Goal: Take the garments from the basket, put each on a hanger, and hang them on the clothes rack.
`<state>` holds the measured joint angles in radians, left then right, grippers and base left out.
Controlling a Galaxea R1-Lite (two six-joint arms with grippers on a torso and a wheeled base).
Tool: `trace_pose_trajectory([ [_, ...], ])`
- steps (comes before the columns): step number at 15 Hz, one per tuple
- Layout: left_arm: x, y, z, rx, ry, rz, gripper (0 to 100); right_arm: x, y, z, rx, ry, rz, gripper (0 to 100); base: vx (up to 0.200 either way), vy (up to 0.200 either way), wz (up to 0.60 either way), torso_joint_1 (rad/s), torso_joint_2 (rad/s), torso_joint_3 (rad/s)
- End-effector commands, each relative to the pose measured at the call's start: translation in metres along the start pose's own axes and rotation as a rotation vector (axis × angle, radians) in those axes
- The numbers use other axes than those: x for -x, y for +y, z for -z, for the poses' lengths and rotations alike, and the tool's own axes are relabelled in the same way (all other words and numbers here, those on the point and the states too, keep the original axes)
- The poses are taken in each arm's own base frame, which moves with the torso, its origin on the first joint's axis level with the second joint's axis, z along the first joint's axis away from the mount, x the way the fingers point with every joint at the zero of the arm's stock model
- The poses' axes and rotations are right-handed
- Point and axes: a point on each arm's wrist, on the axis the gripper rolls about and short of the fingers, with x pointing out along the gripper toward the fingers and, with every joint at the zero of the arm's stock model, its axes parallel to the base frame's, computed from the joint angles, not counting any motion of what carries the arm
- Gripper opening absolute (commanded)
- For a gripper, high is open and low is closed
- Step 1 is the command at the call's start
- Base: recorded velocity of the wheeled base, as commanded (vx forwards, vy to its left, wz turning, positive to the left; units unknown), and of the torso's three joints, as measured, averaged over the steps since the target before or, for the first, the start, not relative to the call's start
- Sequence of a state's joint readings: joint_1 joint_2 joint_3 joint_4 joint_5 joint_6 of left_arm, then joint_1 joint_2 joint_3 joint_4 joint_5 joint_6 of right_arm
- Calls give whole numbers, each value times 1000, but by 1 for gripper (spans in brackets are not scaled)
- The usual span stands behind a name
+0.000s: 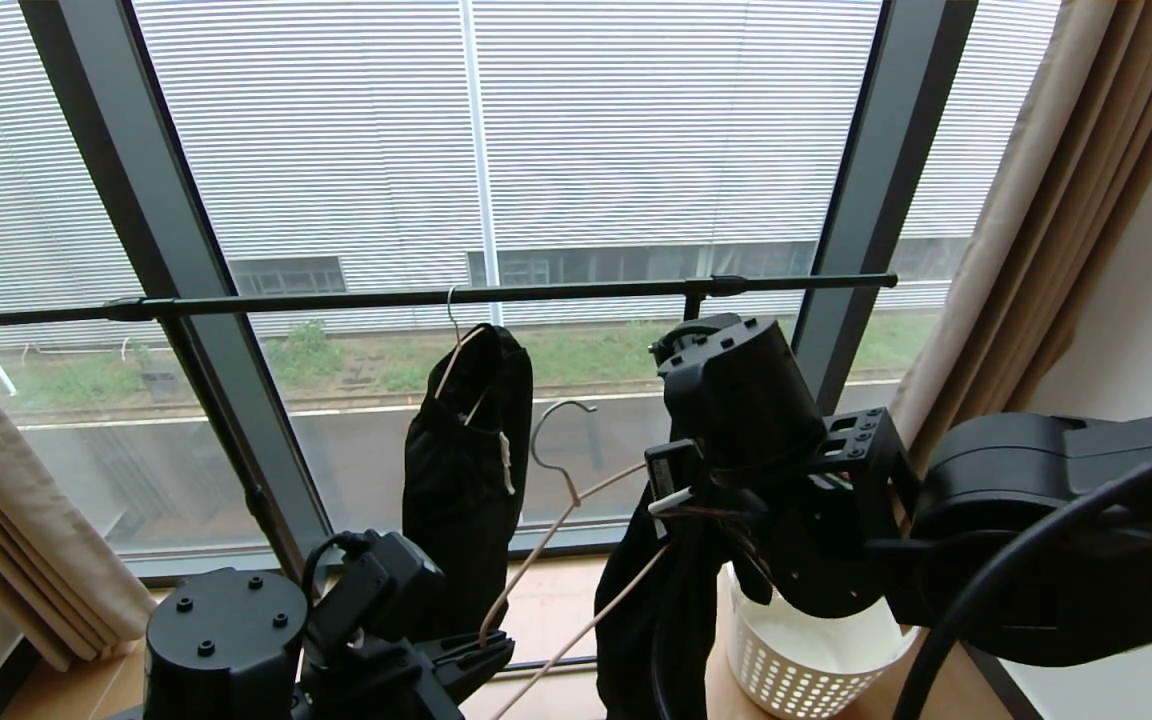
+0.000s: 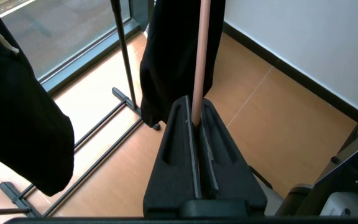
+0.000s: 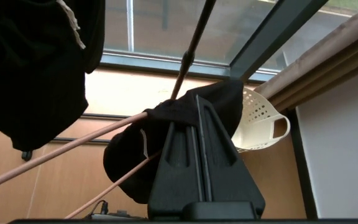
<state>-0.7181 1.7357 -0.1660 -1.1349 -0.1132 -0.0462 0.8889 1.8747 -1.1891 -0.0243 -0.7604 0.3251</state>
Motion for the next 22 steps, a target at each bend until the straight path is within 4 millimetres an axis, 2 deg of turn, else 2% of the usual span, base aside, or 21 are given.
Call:
trace_pose_trajectory([
  [1,0,0,1,2,7,0,0,10,7,2,-1,-9,-28,0,0,0,0,0,0,0],
  [5,1,-1,4,1,18,7,0,15,11,3,-9,-13,-48,0,0,0,0,0,0,0],
  [13,0,-3,6,-6,16,21,0,49,26,3,-44,-77,-171,0,0,0,0,0,0,0],
  [15,-2,-3,6,-5,12,20,0,63,23,6,-30,-69,-243,0,0,0,0,0,0,0],
  [18,-1,-3,7,-6,9,20,0,73,16,5,-33,-78,-315,0,0,0,0,0,0,0],
  [19,-1,-3,6,-7,-4,20,0,78,9,5,-27,-88,-358,0,0,0,0,0,0,0],
  [22,2,-3,5,-10,-46,24,0,78,5,7,-4,-100,-385,0,0,0,0,0,0,0],
])
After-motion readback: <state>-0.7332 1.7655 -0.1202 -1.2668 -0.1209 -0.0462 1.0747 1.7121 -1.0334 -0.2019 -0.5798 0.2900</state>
